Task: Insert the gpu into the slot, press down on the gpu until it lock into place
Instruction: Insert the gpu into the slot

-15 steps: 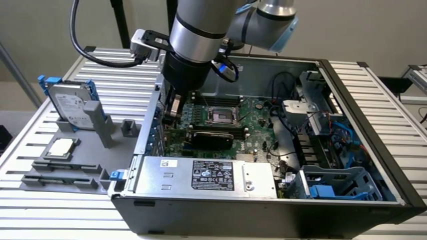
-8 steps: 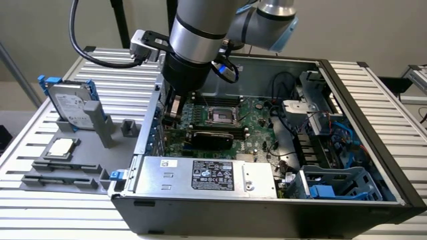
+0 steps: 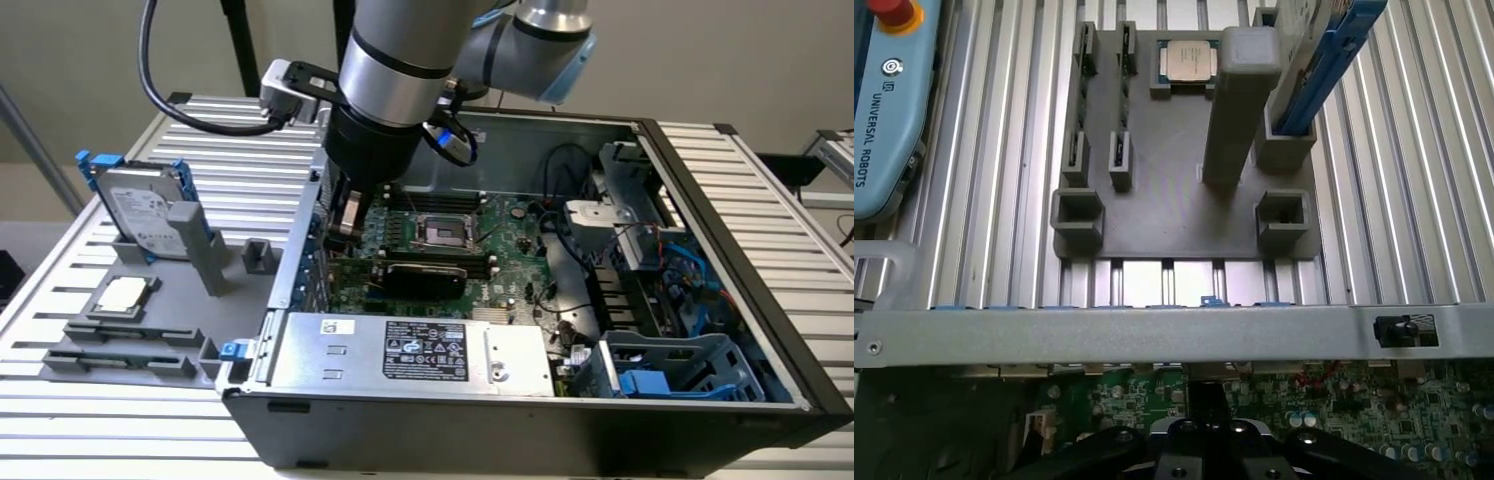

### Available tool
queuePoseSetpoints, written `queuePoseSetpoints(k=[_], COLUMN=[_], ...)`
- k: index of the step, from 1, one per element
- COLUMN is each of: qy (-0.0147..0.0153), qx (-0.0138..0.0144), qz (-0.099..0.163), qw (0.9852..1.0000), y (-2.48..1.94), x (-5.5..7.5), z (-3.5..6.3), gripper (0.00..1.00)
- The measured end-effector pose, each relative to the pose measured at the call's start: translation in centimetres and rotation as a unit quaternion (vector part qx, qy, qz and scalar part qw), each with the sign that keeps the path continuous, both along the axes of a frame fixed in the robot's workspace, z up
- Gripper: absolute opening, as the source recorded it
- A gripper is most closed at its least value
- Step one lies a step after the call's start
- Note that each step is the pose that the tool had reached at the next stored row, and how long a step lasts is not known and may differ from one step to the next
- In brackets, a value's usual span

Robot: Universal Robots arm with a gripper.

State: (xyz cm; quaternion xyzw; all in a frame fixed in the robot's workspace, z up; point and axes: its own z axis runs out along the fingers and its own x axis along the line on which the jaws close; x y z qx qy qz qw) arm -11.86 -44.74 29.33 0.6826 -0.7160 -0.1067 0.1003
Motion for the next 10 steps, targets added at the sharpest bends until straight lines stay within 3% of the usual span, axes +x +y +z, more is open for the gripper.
queuePoseSetpoints(k=[10], qy=[0.0025], qx=[0.0000], qz=[-0.019], qw=[0.9998], y=[0.16], x=[-0.10], z=[0.00], gripper=[0.11])
